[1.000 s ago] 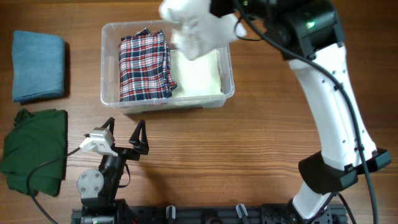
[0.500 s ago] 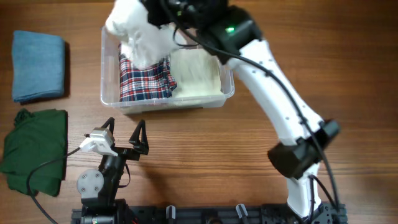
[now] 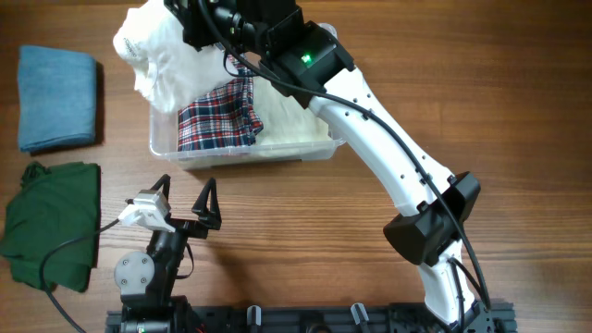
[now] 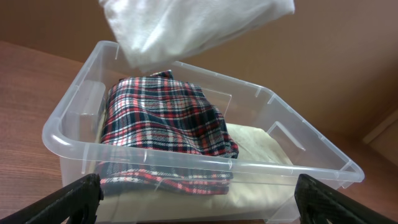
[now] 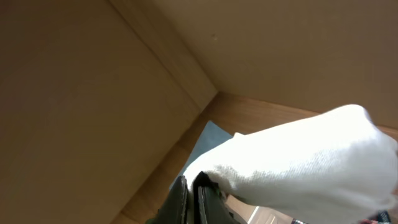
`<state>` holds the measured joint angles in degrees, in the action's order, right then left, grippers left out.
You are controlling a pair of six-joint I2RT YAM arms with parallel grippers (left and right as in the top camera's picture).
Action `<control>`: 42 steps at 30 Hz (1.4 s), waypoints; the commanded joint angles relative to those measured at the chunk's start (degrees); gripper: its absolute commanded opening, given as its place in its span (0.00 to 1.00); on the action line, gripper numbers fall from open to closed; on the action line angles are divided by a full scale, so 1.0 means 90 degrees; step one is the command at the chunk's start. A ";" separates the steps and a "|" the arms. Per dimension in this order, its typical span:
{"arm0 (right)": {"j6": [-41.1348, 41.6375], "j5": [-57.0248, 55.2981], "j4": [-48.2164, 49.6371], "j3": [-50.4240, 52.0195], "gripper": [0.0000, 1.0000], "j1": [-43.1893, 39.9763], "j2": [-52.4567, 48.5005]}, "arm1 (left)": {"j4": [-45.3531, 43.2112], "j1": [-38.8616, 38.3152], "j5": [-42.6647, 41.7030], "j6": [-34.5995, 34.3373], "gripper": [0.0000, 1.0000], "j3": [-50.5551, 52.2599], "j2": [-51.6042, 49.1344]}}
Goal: Pack container
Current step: 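Lift the white T-shirt with the right gripper and carry it over the container, then lower the white T-shirt into the container's left side with the right gripper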
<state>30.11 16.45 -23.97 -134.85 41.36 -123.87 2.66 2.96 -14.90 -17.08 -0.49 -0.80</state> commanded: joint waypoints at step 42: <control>-0.0032 -0.0835 -0.2511 -0.0146 0.81 -0.0478 -0.1083 | 0.0039 -0.0032 0.0017 0.0012 1.00 0.0017 0.0027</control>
<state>33.19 13.54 -44.34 -134.85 38.02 -132.68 2.66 2.96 -14.90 -17.06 -0.49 -0.80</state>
